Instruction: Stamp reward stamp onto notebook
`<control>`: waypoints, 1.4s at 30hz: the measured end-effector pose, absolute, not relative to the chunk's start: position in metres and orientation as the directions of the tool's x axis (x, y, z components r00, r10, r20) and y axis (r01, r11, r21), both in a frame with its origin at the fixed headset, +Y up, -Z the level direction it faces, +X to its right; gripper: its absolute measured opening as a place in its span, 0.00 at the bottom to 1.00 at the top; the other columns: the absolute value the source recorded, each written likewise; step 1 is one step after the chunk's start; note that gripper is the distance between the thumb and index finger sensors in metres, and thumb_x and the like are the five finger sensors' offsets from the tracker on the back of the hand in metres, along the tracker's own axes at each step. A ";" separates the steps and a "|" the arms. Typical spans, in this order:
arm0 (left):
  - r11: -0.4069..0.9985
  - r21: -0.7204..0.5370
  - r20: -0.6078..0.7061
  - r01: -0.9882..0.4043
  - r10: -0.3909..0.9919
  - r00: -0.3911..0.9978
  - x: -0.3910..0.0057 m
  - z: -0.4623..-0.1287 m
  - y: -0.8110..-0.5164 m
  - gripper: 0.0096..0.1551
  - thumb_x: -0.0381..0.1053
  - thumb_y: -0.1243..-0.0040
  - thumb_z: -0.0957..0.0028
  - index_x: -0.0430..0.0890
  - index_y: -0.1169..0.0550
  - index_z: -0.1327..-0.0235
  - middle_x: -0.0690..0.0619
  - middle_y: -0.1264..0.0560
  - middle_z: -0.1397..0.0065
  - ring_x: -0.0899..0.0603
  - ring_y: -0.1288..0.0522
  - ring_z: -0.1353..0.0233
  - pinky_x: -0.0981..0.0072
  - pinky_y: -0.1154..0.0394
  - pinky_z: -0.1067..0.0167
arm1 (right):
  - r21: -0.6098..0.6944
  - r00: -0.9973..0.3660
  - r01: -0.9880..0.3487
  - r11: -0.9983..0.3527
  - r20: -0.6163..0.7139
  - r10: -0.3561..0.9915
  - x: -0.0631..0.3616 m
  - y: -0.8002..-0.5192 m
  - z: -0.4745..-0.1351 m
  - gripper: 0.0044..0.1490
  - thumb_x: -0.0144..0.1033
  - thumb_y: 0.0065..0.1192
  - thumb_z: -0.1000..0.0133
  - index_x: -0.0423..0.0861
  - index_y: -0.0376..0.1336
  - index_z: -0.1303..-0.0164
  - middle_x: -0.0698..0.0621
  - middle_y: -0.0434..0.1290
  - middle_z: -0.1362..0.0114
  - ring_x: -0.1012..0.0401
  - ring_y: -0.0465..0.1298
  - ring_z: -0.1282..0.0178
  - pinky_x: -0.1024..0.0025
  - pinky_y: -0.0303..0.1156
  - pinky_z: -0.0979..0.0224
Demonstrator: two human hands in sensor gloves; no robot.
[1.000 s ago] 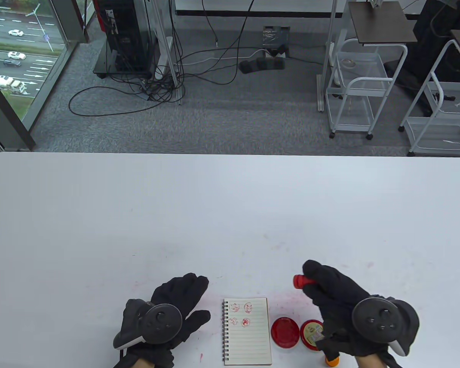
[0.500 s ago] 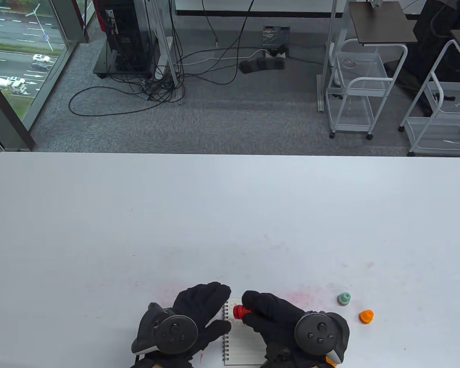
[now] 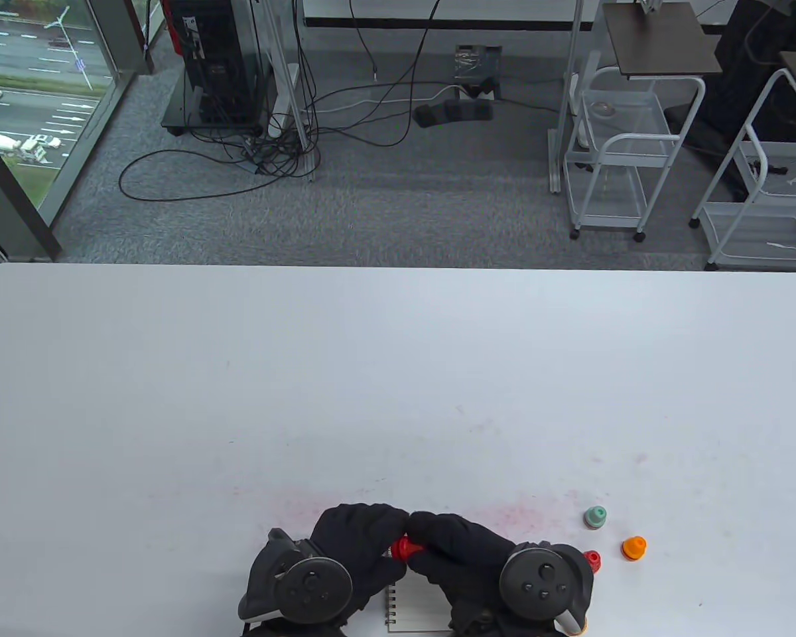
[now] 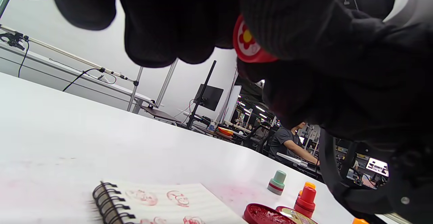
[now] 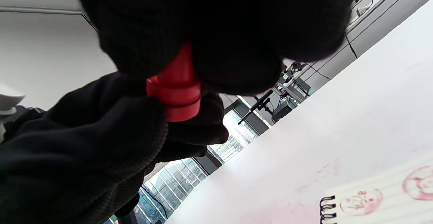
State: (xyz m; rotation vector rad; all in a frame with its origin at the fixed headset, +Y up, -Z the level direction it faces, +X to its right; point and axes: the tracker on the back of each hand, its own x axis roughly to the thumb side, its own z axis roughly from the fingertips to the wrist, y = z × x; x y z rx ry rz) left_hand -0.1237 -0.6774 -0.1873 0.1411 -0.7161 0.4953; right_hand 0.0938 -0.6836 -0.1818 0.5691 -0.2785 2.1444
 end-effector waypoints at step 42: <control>0.959 -0.272 0.428 -0.075 0.190 0.883 -0.161 -0.227 -0.728 0.38 0.51 0.33 0.51 0.49 0.25 0.23 0.38 0.37 0.15 0.28 0.37 0.20 0.32 0.36 0.28 | -0.165 -0.646 -0.746 -0.645 0.412 0.642 0.122 -0.672 -0.182 0.27 0.39 0.74 0.56 0.49 0.74 0.45 0.43 0.83 0.46 0.56 0.85 0.60 0.63 0.83 0.56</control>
